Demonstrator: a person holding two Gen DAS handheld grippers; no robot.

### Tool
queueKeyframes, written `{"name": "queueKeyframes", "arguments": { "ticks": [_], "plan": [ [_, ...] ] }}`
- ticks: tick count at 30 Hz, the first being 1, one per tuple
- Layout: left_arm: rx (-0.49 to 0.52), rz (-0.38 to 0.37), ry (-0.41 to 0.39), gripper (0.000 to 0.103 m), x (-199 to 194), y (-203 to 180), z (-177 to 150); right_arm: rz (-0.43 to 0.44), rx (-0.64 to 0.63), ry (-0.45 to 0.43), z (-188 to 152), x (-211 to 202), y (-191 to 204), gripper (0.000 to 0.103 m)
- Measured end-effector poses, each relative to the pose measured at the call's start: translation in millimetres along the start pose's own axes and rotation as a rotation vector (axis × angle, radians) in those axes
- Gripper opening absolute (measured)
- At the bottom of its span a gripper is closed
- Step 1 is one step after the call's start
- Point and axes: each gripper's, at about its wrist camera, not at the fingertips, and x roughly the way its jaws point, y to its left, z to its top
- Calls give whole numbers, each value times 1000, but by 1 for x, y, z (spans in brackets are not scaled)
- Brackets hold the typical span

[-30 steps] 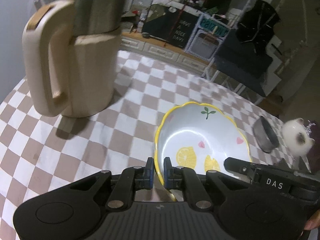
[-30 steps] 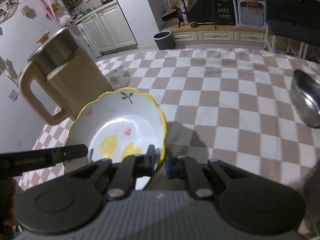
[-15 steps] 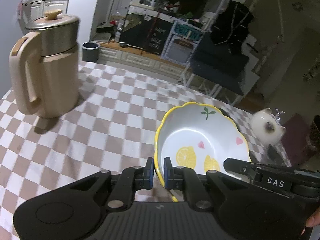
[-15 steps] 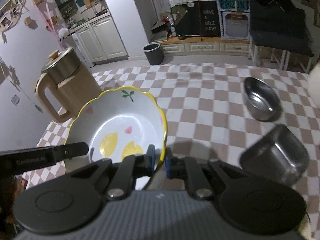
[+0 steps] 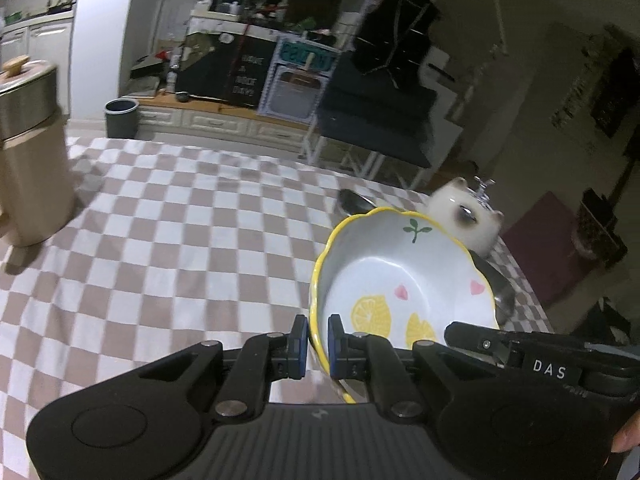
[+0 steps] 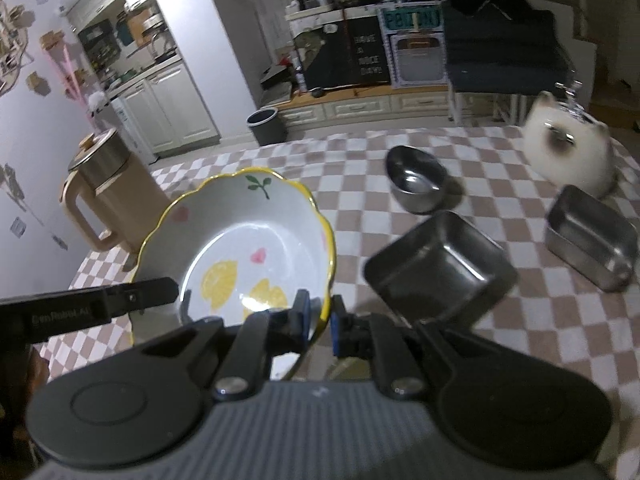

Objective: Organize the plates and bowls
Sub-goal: 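Lift the lemon-print bowl with both tools and carry it toward the cream bowl, then lower the lemon-print bowl into the cream bowl and open both tools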

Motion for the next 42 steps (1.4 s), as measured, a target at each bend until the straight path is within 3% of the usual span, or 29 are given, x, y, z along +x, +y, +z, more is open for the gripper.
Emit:
{"name": "queueKeyframes", "arguments": {
  "ticks": [10,19,27,42],
  "plan": [
    [94,-78,49,11,20,-56,-22,-70,76,-24,-26,-38,-47,12],
    [143,-118,113,11,40,-83,-39,-124,107,0,-48,-50,-75,12],
    [163,-96,222,12,66,-87,-59,-151,138,95,-61,-42,-92,11],
    [161,-48,345,13,91,-77,-73,-168,154,237,-70,-9,-98,11]
  ]
}}
